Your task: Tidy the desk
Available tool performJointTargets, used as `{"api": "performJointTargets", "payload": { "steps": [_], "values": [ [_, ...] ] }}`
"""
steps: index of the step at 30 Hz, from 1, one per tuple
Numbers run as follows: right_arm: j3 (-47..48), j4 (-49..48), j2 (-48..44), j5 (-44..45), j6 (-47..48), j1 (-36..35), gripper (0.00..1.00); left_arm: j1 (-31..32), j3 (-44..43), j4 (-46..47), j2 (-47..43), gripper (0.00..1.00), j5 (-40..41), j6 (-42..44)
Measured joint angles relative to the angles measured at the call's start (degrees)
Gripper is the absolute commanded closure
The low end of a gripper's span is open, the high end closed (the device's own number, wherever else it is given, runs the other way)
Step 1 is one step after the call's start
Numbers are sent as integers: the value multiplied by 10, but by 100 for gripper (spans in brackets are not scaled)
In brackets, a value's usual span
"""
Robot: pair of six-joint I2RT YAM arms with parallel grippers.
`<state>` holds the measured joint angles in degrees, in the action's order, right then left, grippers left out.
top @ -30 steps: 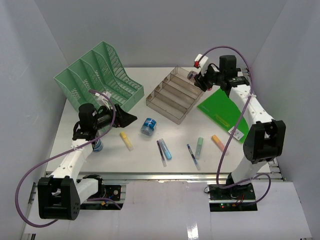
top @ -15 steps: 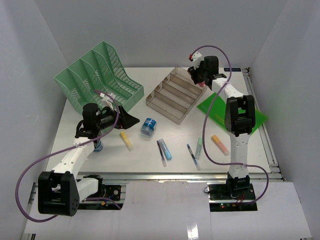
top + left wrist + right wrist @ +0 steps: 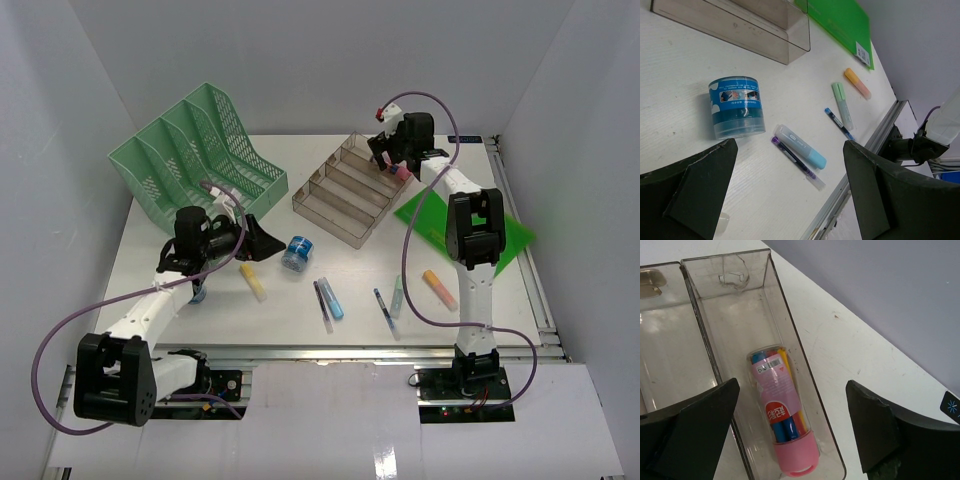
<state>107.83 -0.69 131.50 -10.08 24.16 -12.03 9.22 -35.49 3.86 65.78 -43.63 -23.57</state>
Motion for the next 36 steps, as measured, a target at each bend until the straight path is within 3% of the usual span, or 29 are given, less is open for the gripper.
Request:
{"api": "performJointTargets", "payload": {
  "steps": [4,10,13,16,23,29,36],
  "values": [
    [-63,24,-76,-53,-11,6,5,33,-8,-22,4,2,36,13],
    [-209,92,-311,-262,-8,46,5,79,-17,-57,2,2,108,22],
    [-378,122,-478,-357,16,60,5,96,-22,-78,2,2,153,12],
    [-499,159,-576,-413,33,55,6,117,-38,-117,2,2,201,5],
    [-619,191,-617,-471,34,92,6,176,-103,-189,22,2,307,3],
    [-642,175,-659,-510,29,152,6,221,-182,-228,108,2,364,40],
    [-656,165,-681,-532,18,167,6,224,-266,-270,212,7,395,92]
  ]
}}
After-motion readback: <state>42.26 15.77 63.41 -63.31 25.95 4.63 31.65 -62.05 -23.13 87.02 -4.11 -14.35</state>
